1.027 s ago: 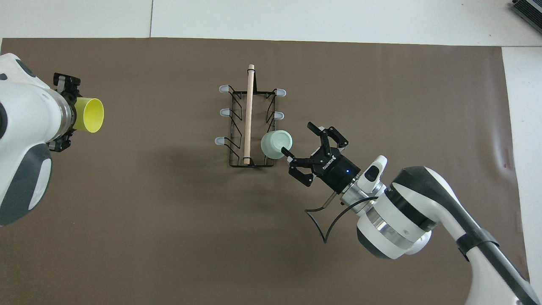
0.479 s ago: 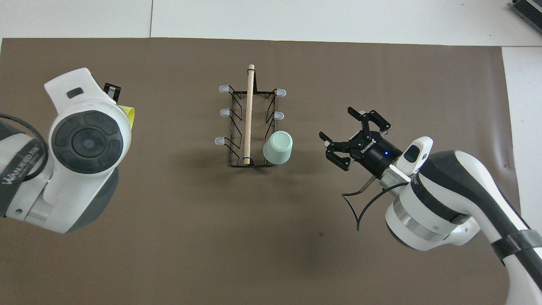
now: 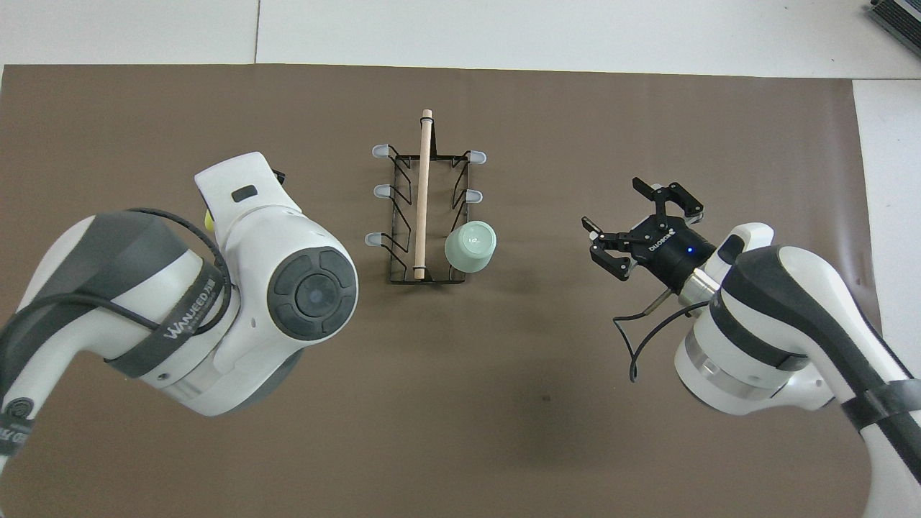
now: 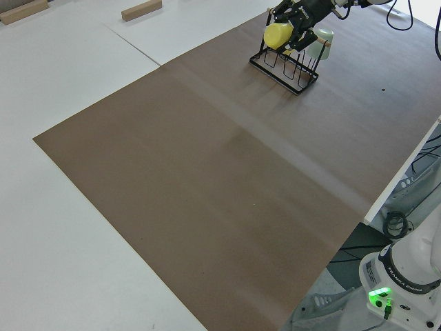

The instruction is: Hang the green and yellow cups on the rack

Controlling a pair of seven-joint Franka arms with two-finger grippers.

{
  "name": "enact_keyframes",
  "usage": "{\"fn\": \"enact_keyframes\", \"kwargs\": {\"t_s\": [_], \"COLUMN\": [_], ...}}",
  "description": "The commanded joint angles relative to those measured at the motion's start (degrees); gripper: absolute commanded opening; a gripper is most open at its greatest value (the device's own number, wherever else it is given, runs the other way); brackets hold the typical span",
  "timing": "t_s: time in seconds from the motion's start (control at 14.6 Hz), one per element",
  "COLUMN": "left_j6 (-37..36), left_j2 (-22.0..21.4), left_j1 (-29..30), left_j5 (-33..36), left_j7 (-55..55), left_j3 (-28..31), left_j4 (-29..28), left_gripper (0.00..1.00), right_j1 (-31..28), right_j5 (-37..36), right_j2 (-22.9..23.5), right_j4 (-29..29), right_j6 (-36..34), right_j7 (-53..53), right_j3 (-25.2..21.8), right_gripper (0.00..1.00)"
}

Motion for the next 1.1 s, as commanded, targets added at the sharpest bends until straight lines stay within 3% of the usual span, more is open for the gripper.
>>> {"fn": "enact_keyframes", "kwargs": {"t_s": [0.0, 0.21, 0.48, 0.68, 1.03], "left_j6": [-2.53, -7.19, -16.15, -16.44, -15.64], "left_j2": [3.95, 9.22, 18.72, 20.14, 20.84], "left_j1": [0.38, -0.49, -4.01, -4.28, -4.54], "left_j5": [8.54, 14.19, 25.88, 27.38, 29.23], "left_j7": [-7.71, -13.09, -21.87, -22.85, -22.77], "left_j3": [-3.87, -7.48, -9.86, -11.18, -13.64], "left_j4": [0.61, 1.14, 5.51, 8.51, 8.0], "left_gripper": [0.38, 0.38, 0.38, 0.38, 0.38], "right_j1": [-4.11, -9.21, -12.39, -12.65, -13.0], "right_j5": [-9.13, -23.89, -35.77, -46.92, -66.6], "right_j2": [0.64, 1.16, 1.34, 0.9, -0.24], "right_j4": [0.88, 2.63, 3.51, 3.95, 6.41], "right_j6": [-3.6, -11.33, -13.29, -13.46, -18.1], "right_j7": [4.04, 15.27, 27.57, 40.49, 64.99], "right_j3": [0.37, 0.28, 0.11, -0.24, -0.95], "right_gripper": [1.0, 1.0, 1.0, 1.0, 1.0]}}
